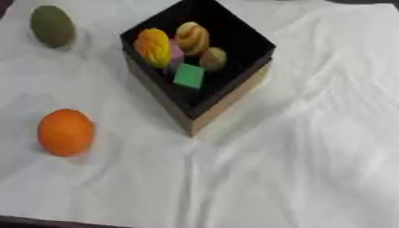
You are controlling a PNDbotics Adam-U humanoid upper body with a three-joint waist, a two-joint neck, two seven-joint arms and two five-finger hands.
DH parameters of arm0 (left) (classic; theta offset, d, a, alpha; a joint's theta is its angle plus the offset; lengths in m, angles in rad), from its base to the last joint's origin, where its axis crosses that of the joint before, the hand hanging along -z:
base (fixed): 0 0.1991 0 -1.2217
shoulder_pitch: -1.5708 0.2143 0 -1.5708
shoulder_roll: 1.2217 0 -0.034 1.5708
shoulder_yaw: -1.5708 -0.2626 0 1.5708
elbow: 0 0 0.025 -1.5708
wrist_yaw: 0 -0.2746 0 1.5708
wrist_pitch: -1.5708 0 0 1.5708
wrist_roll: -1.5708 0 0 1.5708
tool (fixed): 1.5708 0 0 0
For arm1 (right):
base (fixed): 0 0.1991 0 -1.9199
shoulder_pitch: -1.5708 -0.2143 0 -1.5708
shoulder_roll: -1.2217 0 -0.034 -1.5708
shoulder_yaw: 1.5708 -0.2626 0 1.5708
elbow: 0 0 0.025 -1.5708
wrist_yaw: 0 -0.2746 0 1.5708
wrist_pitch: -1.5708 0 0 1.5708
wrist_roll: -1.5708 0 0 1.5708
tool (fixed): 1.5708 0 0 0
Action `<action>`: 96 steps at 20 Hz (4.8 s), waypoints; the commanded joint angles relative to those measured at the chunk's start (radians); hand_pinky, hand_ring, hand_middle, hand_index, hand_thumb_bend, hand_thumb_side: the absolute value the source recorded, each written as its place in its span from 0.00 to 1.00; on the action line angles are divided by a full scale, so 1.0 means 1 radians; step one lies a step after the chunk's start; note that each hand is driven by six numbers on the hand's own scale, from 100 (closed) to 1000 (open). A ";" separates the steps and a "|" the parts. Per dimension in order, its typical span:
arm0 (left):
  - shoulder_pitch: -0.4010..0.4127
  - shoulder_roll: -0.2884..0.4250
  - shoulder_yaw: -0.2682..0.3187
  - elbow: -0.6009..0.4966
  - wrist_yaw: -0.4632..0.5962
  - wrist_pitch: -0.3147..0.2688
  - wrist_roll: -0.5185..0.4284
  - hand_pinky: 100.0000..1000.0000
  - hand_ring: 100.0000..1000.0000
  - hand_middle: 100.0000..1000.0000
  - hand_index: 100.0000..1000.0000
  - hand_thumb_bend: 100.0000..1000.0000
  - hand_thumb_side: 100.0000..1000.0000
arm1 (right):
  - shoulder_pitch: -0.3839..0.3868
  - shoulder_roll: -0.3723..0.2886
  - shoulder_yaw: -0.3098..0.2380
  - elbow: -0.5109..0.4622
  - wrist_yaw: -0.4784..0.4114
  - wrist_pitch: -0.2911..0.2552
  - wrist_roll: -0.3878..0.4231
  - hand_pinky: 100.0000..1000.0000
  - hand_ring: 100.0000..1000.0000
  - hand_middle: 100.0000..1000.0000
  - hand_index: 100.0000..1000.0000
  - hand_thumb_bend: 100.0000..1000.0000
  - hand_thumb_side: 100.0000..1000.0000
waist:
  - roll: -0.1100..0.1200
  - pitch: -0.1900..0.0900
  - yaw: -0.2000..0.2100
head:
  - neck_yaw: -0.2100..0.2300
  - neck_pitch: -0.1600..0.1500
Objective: Pick up objects on the table and place them in the box.
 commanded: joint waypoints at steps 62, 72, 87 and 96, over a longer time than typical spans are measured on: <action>-0.297 0.047 -0.183 -0.014 -0.141 0.140 -0.311 0.62 0.52 0.46 0.51 0.14 0.00 | 0.128 0.025 -0.048 -0.016 -0.035 0.055 -0.020 0.86 0.86 0.68 0.72 0.00 0.27 | 0.041 -0.042 -0.016 | 0.054 0.026; -0.588 -0.063 -0.240 0.006 -0.026 0.117 -0.392 0.64 0.52 0.46 0.53 0.01 0.00 | 0.126 0.026 -0.053 -0.016 -0.043 0.048 -0.026 0.86 0.86 0.69 0.73 0.00 0.25 | 0.040 -0.058 -0.024 | 0.021 0.027; -0.888 -0.366 -0.359 0.436 -0.155 0.014 -0.432 0.67 0.56 0.51 0.59 0.05 0.00 | 0.074 0.062 -0.033 -0.016 -0.066 0.053 0.011 0.87 0.86 0.68 0.73 0.00 0.27 | 0.032 -0.045 -0.076 | 0.045 -0.001; -0.894 -0.444 -0.360 0.652 -0.337 -0.083 -0.505 0.81 0.78 0.72 0.80 0.39 0.00 | 0.076 0.073 -0.031 -0.016 -0.069 0.056 0.021 0.87 0.86 0.68 0.73 0.00 0.27 | 0.023 -0.037 -0.075 | 0.042 -0.003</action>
